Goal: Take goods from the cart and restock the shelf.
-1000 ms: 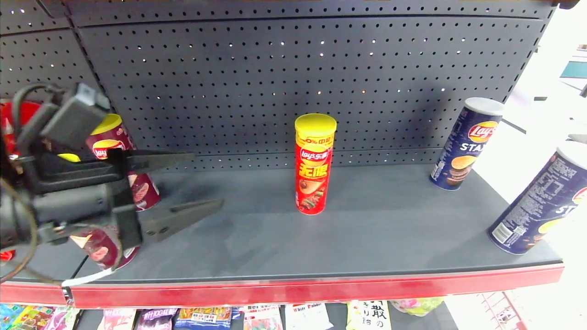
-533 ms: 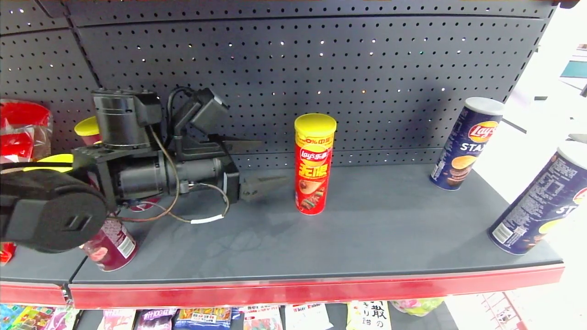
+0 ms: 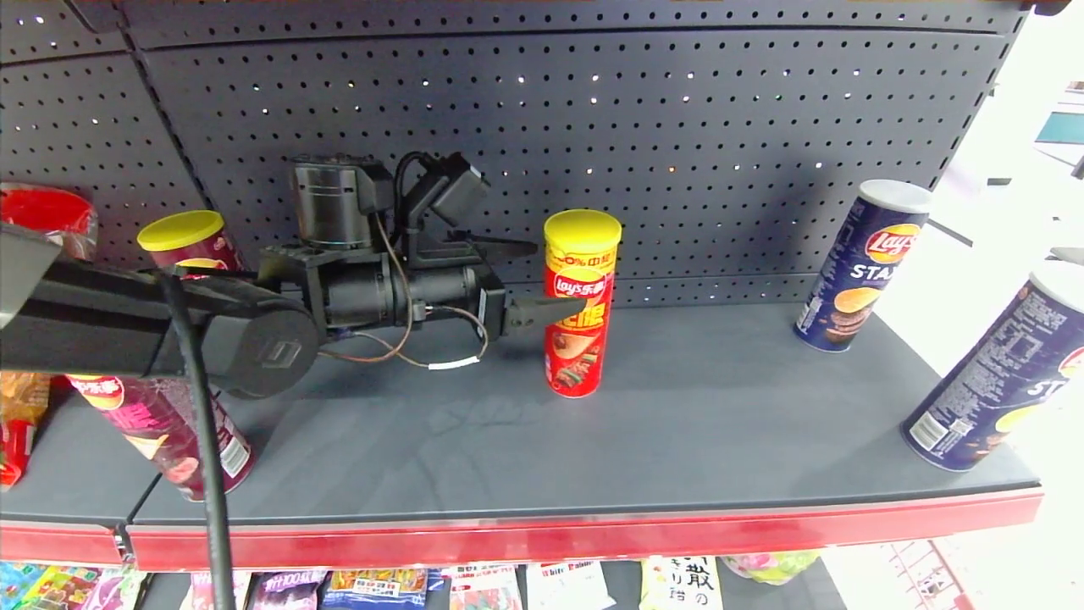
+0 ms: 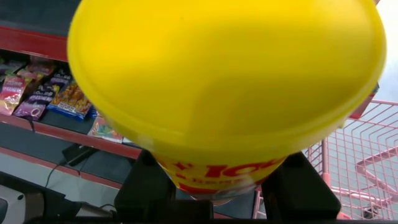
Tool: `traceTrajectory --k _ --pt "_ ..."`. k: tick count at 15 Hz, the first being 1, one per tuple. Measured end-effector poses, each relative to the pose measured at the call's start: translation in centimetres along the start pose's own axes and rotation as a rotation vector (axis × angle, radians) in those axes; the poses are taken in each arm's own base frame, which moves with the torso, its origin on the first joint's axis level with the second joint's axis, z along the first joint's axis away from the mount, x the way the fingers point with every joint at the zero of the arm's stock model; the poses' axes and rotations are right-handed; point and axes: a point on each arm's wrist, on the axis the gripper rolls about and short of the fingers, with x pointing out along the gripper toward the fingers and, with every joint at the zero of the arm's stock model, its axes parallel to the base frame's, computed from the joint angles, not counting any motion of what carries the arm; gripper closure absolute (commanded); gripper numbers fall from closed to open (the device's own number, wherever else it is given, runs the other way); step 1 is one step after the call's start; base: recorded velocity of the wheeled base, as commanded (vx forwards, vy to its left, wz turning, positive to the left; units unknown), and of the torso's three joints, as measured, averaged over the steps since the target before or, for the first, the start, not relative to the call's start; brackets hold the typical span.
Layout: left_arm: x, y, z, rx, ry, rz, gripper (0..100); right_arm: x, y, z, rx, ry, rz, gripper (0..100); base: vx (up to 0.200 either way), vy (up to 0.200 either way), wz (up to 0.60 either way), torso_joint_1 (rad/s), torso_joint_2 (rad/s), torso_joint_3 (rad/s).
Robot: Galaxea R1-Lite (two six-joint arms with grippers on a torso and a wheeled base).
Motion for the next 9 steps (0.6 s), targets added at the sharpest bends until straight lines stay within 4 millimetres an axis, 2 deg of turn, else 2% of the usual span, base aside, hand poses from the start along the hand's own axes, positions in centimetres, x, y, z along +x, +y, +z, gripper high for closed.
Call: traceTrajectory --k 9 --pt "3.1 2.2 -1.0 0.007 -0.01 -0.01 0 0.1 0.0 -0.2 0.002 0.008 -0.001 100 0.0 0.0 0.0 0.0 0.0 0.0"
